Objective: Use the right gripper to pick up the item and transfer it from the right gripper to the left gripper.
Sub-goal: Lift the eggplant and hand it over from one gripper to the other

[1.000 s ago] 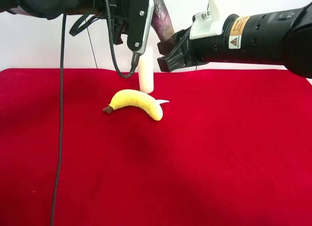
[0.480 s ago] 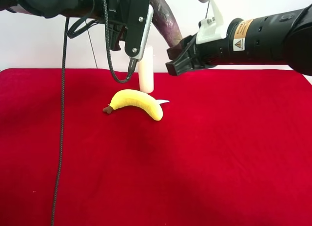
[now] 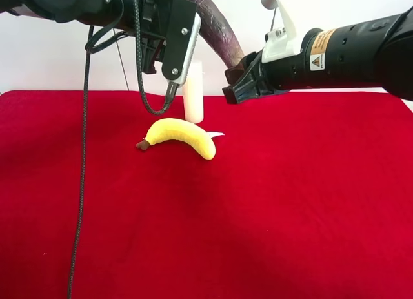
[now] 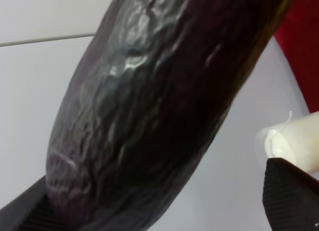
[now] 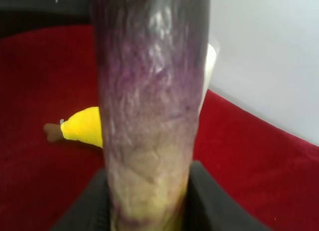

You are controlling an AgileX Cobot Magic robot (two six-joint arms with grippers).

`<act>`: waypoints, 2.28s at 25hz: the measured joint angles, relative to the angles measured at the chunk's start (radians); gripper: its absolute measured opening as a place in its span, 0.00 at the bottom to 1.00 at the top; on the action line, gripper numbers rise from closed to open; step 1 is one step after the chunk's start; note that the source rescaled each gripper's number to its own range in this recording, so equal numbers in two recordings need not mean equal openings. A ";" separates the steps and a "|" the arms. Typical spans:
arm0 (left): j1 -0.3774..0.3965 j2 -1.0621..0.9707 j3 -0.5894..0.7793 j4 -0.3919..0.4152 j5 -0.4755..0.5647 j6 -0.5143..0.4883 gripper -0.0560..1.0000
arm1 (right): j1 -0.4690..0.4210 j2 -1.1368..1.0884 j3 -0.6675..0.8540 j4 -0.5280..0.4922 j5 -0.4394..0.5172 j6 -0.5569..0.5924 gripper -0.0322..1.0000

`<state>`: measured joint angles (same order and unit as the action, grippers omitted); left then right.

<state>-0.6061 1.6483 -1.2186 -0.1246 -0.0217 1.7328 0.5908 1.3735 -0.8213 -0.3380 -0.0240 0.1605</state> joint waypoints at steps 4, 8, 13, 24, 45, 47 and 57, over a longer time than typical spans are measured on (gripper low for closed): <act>-0.048 0.000 -0.001 0.006 0.022 0.003 0.57 | 0.000 0.001 0.001 0.000 -0.016 0.000 0.03; -0.102 0.000 0.000 0.016 0.037 0.022 0.57 | -0.001 0.001 0.001 0.001 -0.037 0.001 0.03; -0.121 0.000 0.000 0.021 0.050 0.051 0.57 | 0.005 0.001 0.001 0.001 -0.051 0.003 0.03; -0.117 0.000 0.002 0.032 -0.033 0.056 0.57 | 0.059 0.000 -0.001 0.001 -0.044 0.006 0.03; -0.115 0.010 0.010 0.048 -0.007 0.062 0.08 | 0.059 -0.008 -0.009 0.001 -0.020 0.006 0.03; -0.115 0.010 0.010 0.048 -0.007 0.060 0.08 | 0.059 -0.008 -0.009 0.001 -0.020 0.006 0.03; -0.115 0.010 0.010 0.050 -0.007 0.059 0.08 | 0.059 -0.008 -0.009 0.001 -0.021 0.006 0.03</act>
<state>-0.7212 1.6584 -1.2084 -0.0743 -0.0290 1.7916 0.6498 1.3651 -0.8303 -0.3372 -0.0451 0.1668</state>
